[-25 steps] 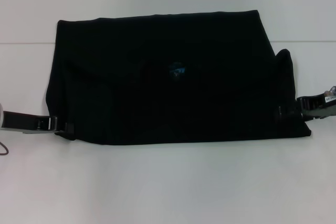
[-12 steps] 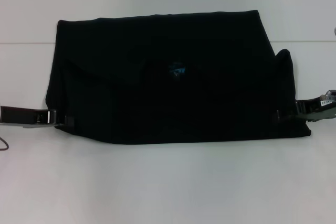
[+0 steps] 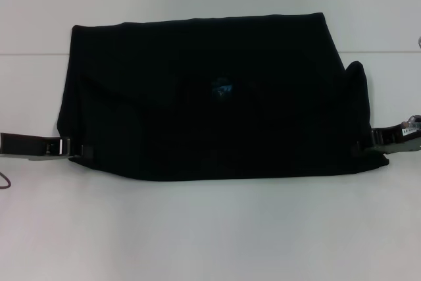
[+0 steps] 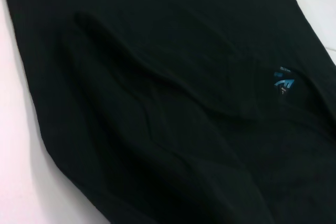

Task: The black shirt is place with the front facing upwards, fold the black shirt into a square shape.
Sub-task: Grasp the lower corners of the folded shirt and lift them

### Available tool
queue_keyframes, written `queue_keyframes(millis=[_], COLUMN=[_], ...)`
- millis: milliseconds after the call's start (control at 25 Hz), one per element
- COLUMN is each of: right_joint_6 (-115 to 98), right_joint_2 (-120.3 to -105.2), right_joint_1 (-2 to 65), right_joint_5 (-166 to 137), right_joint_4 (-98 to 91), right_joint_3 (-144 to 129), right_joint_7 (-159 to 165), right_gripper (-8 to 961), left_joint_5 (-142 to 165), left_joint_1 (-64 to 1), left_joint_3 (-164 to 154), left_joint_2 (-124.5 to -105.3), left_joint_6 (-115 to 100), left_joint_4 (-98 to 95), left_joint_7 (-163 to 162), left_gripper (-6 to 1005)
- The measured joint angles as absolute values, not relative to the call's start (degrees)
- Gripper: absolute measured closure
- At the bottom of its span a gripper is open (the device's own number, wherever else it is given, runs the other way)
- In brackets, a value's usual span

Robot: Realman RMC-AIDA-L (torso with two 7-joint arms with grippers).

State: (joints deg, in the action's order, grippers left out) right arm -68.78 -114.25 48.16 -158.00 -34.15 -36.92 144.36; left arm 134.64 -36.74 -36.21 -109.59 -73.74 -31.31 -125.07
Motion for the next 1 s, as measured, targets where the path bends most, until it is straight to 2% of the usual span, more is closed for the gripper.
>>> queue_keyframes(millis=[40,160,360,560,840,1000], right_joint_6=[-68.8,-68.9,-69.2,-71.4,-84.1,-91.8], right_joint_2=[-114.21,-114.17,-113.77,-112.96,-109.72,-109.16], right_joint_1=[48.2,48.1,48.0,47.5,45.3,43.5], right_joint_5=[-158.0,-158.0,-157.8,-157.2,-152.4,-152.5], right_joint_4=[-34.2,-34.2,-34.2,-34.7,-34.8,-34.8], right_joint_3=[-36.9,-36.9,-36.9,-36.3,-36.3,-36.8], right_joint_7=[144.3,144.3,144.2,143.0,138.0,134.2], right_gripper=[405,624,885,909,914,914], left_joint_5=[134.6,134.6,134.6,134.6,135.0,135.5], left_joint_1=[-36.7,-36.7,-36.7,-36.7,-36.9,-36.9], left_joint_3=[-36.2,-36.2,-36.2,-36.2,-36.2,-36.7], left_joint_2=[-109.59,-109.59,-109.56,-109.22,-107.79,-107.37], left_joint_6=[-73.7,-73.7,-74.0,-75.6,-85.1,-94.3], left_joint_4=[-31.3,-31.2,-31.1,-31.0,-30.9,-31.1], left_joint_7=[-125.1,-125.1,-125.1,-125.5,-125.9,-125.9], left_gripper=[997,997,996,996,997,997])
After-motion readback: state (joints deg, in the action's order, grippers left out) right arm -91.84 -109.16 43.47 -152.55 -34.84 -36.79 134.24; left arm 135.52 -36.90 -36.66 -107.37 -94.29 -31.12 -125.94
